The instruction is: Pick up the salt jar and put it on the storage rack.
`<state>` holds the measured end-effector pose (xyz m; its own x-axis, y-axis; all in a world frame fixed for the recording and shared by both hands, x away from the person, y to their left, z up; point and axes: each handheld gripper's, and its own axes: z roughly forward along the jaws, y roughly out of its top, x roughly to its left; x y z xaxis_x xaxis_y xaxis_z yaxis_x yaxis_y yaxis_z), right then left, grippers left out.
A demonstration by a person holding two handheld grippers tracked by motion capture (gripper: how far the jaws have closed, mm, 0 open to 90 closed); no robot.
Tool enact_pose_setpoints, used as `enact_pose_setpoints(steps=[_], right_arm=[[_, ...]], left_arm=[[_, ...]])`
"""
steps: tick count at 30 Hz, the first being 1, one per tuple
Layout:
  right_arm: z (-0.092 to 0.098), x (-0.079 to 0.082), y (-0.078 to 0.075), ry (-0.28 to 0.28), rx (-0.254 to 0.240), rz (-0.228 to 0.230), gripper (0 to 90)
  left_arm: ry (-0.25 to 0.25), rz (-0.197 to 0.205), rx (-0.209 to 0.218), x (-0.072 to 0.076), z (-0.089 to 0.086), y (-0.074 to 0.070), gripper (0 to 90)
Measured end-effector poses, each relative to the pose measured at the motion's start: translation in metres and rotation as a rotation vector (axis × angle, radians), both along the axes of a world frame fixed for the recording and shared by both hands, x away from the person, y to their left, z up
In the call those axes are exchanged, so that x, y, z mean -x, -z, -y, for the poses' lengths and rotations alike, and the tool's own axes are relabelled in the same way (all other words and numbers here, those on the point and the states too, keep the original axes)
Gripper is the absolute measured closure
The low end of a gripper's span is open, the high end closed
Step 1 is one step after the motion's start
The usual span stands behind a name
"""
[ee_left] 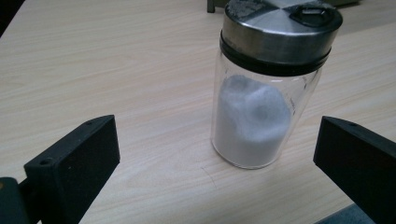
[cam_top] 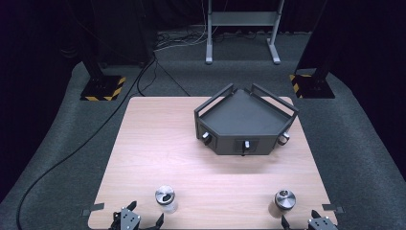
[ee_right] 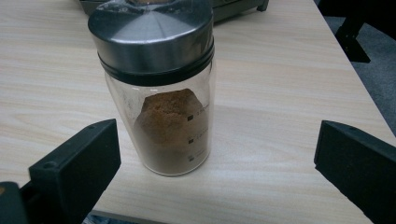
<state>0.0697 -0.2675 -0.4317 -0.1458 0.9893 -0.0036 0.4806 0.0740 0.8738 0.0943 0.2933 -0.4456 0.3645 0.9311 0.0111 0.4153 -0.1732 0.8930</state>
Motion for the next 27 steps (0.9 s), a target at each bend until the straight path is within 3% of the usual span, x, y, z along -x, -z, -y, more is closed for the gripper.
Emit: enact_pose_setpoints(steps=[7,13,20,27], right_arm=[[-0.002,-0.003,-0.001,-0.022,0.009,-0.006,0.0],[-0.002,-0.003,0.0,-0.025,0.005,-0.008,0.0],[0.001,-0.003,0.0,-0.037,-0.012,-0.004,0.0],[-0.001,-0.004,0.0,-0.042,-0.008,-0.01,0.0]], left_arm=[[-0.027,0.009,-0.004,0.0,0.002,-0.002,0.1],[-0.013,-0.008,-0.019,-0.006,0.005,0.0,0.1],[-0.012,0.005,-0.014,-0.006,0.007,-0.001,0.1],[-0.001,-0.026,-0.022,-0.014,0.013,0.006,0.1]])
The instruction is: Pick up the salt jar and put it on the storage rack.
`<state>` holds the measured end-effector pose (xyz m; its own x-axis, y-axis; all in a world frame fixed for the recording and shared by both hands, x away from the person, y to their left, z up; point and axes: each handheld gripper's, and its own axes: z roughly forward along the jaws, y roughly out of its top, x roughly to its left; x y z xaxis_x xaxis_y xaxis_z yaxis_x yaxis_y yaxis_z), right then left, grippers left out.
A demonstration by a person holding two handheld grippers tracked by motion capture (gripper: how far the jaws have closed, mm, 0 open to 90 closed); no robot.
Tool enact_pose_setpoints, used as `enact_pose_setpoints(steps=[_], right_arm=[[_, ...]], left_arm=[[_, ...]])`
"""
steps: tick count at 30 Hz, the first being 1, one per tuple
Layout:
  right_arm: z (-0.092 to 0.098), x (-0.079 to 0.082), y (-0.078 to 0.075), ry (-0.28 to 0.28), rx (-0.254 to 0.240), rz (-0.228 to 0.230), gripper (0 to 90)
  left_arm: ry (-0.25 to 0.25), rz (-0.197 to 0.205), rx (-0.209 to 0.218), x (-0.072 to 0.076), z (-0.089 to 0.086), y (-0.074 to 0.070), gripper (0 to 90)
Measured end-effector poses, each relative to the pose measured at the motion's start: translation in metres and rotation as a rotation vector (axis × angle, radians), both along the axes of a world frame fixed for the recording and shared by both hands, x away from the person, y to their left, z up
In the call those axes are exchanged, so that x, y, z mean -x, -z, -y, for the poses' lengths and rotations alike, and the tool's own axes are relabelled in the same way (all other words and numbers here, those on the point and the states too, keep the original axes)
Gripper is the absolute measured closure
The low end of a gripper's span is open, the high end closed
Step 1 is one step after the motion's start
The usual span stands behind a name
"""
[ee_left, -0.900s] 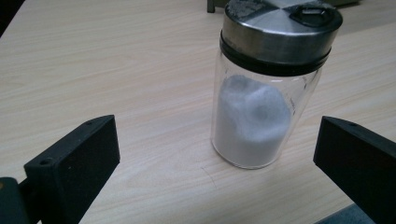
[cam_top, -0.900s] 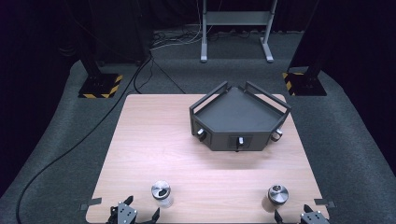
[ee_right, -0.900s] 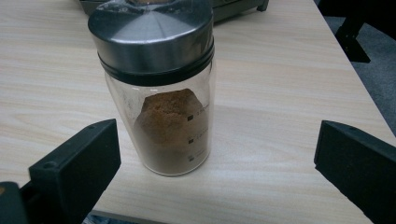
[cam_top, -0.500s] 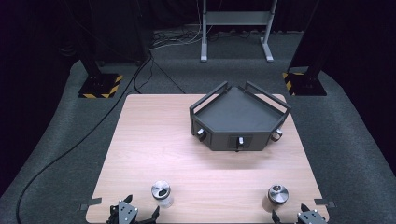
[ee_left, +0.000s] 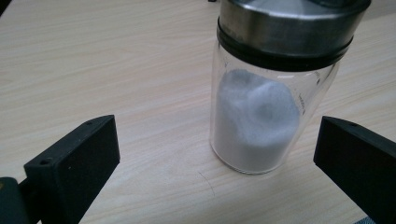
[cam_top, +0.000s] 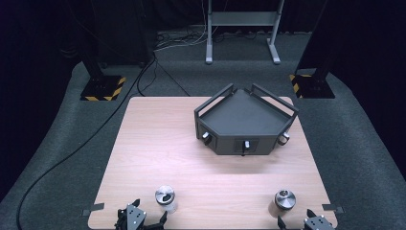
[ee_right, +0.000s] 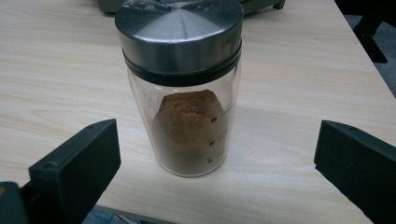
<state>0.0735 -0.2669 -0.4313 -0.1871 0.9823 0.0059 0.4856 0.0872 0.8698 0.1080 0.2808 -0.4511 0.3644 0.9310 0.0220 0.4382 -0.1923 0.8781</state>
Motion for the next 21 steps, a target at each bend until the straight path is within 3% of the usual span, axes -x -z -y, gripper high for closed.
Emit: enact_pose_setpoints(steps=[21], right_arm=[[0.0,-0.003,0.001,-0.017,-0.005,-0.01,0.0]], left_arm=[[0.045,-0.032,0.037,-0.03,0.014,0.014,0.1]])
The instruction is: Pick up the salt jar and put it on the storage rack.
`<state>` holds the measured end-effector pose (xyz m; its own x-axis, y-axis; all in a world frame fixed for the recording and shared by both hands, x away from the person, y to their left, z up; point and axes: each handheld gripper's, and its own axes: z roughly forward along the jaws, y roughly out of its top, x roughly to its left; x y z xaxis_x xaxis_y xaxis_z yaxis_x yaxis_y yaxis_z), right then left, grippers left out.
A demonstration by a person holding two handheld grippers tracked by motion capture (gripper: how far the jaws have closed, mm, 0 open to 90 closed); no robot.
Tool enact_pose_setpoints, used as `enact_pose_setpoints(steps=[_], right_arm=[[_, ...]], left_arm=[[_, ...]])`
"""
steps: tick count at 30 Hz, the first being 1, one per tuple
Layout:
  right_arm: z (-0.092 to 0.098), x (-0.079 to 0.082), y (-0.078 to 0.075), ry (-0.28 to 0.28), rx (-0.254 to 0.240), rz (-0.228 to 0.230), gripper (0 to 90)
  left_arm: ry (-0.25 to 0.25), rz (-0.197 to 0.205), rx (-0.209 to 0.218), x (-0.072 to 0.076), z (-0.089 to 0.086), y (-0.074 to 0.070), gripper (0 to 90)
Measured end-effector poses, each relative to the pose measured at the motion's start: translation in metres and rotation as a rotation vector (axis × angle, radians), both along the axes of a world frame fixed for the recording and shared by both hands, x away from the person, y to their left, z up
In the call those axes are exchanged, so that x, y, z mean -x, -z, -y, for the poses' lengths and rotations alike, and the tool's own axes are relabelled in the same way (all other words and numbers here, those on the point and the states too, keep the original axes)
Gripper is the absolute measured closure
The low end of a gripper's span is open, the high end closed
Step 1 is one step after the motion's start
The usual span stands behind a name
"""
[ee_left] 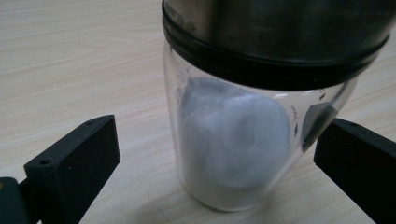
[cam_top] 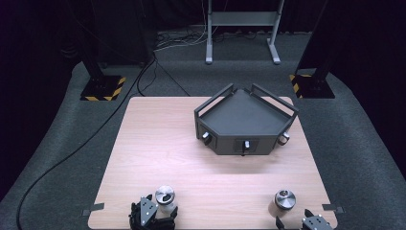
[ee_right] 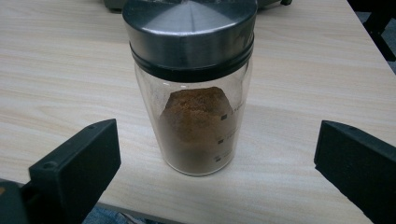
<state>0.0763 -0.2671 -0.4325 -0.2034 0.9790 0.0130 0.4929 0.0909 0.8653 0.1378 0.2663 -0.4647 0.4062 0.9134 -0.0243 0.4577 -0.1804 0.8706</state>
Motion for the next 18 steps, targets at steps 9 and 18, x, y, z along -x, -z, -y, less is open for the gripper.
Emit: enact_pose_setpoints(steps=[9,18], right_arm=[[0.0,-0.002,0.001,-0.003,-0.005,-0.009,0.0],[0.001,-0.001,0.001,-0.005,-0.006,-0.006,0.0]], left_arm=[[0.005,-0.008,0.002,-0.008,0.003,0.001,0.1],[0.009,0.012,0.015,-0.01,0.005,0.003,6.7]])
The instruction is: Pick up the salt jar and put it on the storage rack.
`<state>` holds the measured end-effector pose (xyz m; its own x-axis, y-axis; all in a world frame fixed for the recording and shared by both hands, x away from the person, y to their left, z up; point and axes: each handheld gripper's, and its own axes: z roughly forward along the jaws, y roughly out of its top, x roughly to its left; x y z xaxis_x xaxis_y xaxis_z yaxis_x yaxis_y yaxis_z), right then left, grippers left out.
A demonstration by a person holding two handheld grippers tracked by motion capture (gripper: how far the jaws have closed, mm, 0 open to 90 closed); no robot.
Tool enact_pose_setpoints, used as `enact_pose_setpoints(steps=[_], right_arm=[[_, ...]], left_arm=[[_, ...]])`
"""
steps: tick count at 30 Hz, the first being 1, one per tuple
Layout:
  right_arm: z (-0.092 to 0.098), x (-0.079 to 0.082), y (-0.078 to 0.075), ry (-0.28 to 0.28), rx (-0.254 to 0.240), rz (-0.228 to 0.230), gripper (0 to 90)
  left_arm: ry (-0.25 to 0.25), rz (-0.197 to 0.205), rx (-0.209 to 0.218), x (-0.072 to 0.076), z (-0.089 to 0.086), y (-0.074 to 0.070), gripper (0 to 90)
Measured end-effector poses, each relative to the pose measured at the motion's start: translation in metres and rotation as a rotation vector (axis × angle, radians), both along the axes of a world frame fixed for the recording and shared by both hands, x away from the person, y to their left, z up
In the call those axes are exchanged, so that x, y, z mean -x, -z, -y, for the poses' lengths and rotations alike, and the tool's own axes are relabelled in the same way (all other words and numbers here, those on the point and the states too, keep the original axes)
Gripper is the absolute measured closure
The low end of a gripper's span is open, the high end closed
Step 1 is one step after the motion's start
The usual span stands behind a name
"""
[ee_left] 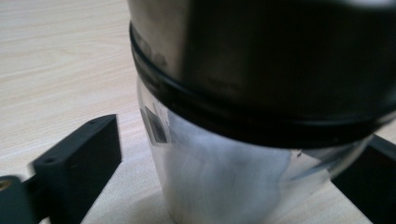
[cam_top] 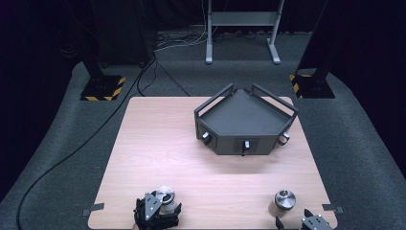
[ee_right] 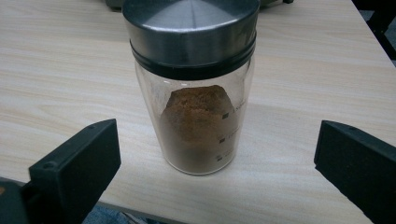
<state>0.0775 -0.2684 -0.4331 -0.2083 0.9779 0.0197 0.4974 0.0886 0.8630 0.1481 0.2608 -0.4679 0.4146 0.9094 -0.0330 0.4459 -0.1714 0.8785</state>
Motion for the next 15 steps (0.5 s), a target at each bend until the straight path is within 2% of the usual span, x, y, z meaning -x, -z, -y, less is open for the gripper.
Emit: enact_pose_setpoints(steps=[4,8,15], right_arm=[[0.0004,-0.0001,0.0,-0.002,-0.001,0.0,0.0],[0.0007,-0.0005,0.0001,-0.005,0.0,-0.001,0.0],[0.0016,-0.0002,-0.0001,-0.002,-0.001,-0.001,0.0]], left_arm=[[0.012,-0.014,-0.003,-0.0031,-0.0009,-0.0003,12.4],[0.017,-0.014,0.001,-0.003,-0.0015,0.0016,19.4],[0.028,-0.007,0.002,-0.0022,-0.0032,0.0044,26.7]])
